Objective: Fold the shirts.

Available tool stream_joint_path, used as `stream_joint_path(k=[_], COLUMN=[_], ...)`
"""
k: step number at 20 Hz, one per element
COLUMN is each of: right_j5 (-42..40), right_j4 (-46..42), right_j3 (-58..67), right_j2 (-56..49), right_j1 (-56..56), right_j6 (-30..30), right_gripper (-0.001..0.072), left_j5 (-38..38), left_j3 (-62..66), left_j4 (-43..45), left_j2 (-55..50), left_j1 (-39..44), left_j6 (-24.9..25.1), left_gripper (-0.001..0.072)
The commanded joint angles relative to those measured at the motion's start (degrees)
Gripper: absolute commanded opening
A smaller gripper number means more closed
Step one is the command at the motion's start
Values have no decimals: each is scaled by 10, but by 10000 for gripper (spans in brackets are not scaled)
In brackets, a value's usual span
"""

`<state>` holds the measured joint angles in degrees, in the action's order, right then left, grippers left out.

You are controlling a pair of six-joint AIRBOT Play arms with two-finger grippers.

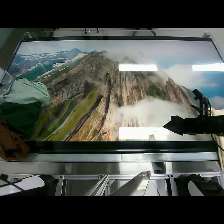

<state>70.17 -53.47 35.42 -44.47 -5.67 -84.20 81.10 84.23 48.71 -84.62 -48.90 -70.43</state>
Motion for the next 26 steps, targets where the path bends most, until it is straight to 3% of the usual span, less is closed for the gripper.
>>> stream_joint_path(k=[1,11,12,13,15,18,21,24,26], right_j5=[-28,-44,-44,-44,-43,-44,-44,-44,-44], right_j4=[8,38,38,38,38,38,38,38,38], right_j3=[0,0,0,0,0,0,0,0,0], right_j2=[0,0,0,0,0,0,0,0,0], right_j1=[0,0,0,0,0,0,0,0,0], right_j6=[0,0,0,0,0,0,0,3,3], right_gripper=[23,23,23,23,23,23,23,23,23], left_j5=[-19,-25,-24,-31,-28,12,73,163,171], left_j3=[91,324,334,334,338,336,308,306,306], left_j4=[6,6,6,6,5,-106,-339,-558,-610], left_j2=[-146,-391,-401,-404,-403,-378,-315,-243,-190], left_j1=[-65,16,28,40,57,80,125,217,296], left_j6=[20,45,45,45,51,72,96,96,92], left_gripper=[720,718,691,562,17,22,22,22,22])
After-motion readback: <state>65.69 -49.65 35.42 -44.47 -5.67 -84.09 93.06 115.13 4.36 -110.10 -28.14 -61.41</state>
